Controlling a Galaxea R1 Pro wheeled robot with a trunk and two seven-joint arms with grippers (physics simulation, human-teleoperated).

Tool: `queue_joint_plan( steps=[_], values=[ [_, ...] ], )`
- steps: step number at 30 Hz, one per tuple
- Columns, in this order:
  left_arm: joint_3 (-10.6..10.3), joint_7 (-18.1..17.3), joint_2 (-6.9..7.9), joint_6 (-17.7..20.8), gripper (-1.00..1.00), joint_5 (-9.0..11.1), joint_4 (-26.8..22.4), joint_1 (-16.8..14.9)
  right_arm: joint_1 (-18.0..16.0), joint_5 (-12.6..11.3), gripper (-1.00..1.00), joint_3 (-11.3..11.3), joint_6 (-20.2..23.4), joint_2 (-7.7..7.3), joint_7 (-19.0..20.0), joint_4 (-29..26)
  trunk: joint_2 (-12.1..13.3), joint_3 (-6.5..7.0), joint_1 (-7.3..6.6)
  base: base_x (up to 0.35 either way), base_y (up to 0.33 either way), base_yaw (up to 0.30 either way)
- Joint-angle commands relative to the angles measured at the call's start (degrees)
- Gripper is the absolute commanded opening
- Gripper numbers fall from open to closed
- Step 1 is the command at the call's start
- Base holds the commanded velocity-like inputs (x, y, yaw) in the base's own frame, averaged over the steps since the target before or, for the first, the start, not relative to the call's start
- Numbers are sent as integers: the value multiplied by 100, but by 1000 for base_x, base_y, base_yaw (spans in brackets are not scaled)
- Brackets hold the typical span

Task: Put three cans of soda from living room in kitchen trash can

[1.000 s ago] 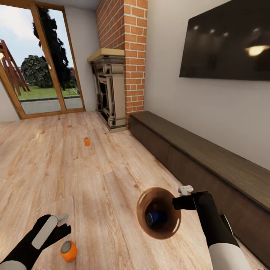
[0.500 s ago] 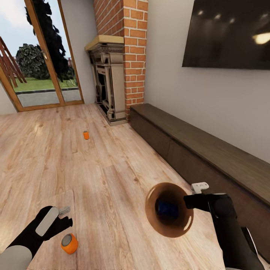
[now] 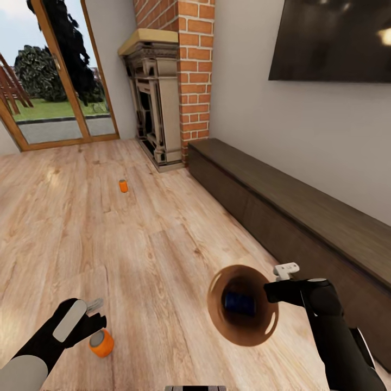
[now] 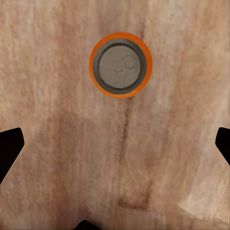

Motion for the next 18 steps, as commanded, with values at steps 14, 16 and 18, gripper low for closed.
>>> queue_joint_plan(
  steps=[14,16,18],
  values=[
    [17,-1144,50,-385,100,-732,868,-522,-2,-49,-100,-17,4,-2,6,-19,-20,-310,35,0,0,0],
    [17,-1348,41,-528,100,-900,1053,-541,-2,-44,-100,-31,4,-2,6,-19,-22,-354,40,0,0,0],
    [17,-1418,39,-584,100,-959,1118,-547,-2,-46,-100,-36,4,-2,6,-19,-25,-399,45,0,0,0]
  ],
)
